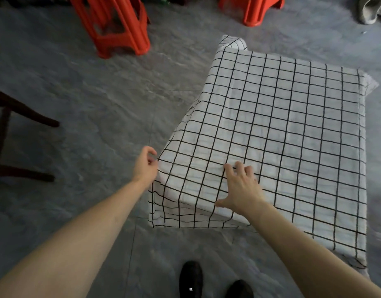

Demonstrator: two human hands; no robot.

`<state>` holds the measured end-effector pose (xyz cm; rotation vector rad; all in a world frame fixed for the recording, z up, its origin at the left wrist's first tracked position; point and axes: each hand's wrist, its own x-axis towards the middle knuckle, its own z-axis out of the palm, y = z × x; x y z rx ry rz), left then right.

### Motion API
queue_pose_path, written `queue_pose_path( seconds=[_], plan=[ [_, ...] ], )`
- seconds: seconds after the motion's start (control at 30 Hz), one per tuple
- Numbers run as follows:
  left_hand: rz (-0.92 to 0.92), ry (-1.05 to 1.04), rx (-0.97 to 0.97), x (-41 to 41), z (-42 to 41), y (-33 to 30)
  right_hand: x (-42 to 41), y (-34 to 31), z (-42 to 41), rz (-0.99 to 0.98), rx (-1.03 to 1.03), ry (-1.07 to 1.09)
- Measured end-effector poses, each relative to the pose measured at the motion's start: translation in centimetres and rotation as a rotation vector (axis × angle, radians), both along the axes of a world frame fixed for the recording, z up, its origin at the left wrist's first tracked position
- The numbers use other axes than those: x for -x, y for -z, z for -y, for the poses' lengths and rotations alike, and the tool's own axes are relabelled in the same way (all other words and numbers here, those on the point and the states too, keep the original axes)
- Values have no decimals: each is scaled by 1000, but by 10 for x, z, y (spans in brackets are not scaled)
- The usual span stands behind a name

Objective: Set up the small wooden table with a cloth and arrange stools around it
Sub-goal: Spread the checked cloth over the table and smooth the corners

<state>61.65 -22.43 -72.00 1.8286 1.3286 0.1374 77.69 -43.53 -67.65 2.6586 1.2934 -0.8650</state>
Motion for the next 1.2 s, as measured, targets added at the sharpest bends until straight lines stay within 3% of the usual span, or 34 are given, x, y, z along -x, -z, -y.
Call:
queue_pose_path(
  seconds=[0.13,0.23,0.37,0.43,0.57,0.63,0.73,0.8,0.9,1.03,1.13,1.2],
  plan=[
    [-42,199,-213,6,-9,6,-6,-6,-3,-29,16,5],
    [-110,243,-219,0,6,15,-4,-7,-3,-42,-1,44],
    [-570,655,-143,-13,21,25,7,2,9,-81,45,37],
    [-555,626,-80,-15,28,22,9,4,13,-75,35,31],
    [-186,425,-177,11,44,19,0,-1,12,-94,7,38],
    [-82,442,-24,26,55,18,-4,-4,11,-67,-1,17],
    [-44,513,425,35,76,18,-4,-5,10,-65,1,28],
    [-26,585,397,35,78,25,-6,-6,7,-63,7,41],
    [-59,624,190,31,71,38,-7,-5,4,-48,25,37],
    [-233,418,75,12,80,30,-7,-4,1,-35,57,23],
    [-321,423,150,8,77,36,-7,-3,-1,-7,100,-13],
    [-459,626,208,11,64,38,-6,-1,-3,-2,127,-27]
  ],
)
